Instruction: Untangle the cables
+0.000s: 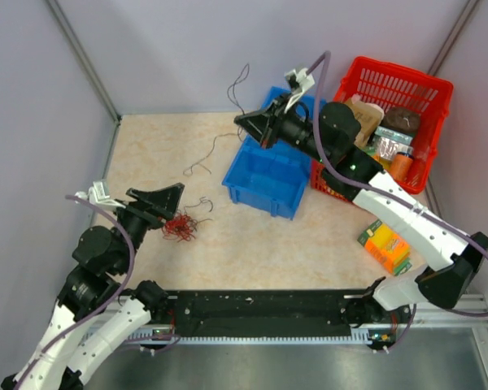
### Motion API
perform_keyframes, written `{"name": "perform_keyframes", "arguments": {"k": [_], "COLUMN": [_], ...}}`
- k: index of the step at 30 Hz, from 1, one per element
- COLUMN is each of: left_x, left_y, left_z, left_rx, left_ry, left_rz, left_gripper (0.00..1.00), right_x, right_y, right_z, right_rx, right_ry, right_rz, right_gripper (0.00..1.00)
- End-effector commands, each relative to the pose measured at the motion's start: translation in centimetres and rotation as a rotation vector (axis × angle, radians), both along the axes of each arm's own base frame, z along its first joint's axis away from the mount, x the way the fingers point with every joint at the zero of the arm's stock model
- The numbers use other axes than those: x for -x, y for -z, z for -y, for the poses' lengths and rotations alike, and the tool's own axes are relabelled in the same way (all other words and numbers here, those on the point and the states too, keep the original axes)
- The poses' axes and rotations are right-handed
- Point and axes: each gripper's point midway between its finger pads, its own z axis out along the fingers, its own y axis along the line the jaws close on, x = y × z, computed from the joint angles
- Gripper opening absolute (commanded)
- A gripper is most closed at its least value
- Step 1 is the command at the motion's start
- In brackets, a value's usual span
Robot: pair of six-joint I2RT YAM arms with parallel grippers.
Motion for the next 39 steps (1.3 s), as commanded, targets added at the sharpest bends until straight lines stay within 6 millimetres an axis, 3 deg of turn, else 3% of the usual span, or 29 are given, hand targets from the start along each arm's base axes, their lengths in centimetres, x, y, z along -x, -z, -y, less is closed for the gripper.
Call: {"name": "perform_keyframes", "arguments": {"k": [1,8,13,22,26,31,32,36,39], "left_x": [0.8,0.8,0.5,0.2,0.0,-0.1,-0.1,-0.4,-0.7], "left_y": [0.9,2.4,2.4,3.0,3.3,3.8,3.9,4.3,4.6], "left_z": [-2.7,-1.7,-1.0,-0.8,-0.6,-0.5,-0.4,0.0,0.3], "left_rx": [-0.089,-0.08,-0.089,-0.108,-0.12,-0.128,-0.126,-0.126,-0.133], "left_ry": [-0.092,-0.048,-0.021,-0.019,-0.018,-0.015,-0.012,-0.006,0.0], "left_rz": [0.01,-0.017,-0.013,-0.021,-0.026,-0.037,-0.039,-0.047,-0.059], "left_gripper": [0.86,0.85,0.85,0.85,0.85,0.85,0.85,0.86,0.87], "right_x": [-4.3,-9.4,-11.9,-10.7,-9.7,-7.3,-7.3,-7.1,-8.0], "right_y": [-2.0,1.7,6.3,11.9,13.9,14.8,14.8,17.9,19.5], "right_z": [1.4,3.9,7.1,9.6,9.0,8.4,8.2,7.8,7.6], "right_rx": [-0.009,-0.039,-0.058,0.136,0.22,0.266,0.277,0.383,0.428], "right_ry": [0.177,0.397,0.558,0.621,0.551,0.423,0.415,0.378,0.395], "right_rz": [-0.046,-0.138,-0.232,-0.229,-0.221,-0.172,-0.176,-0.232,-0.248], "right_gripper": [0.0,0.0,0.0,0.0,0.0,0.0,0.0,0.0,0.0]}}
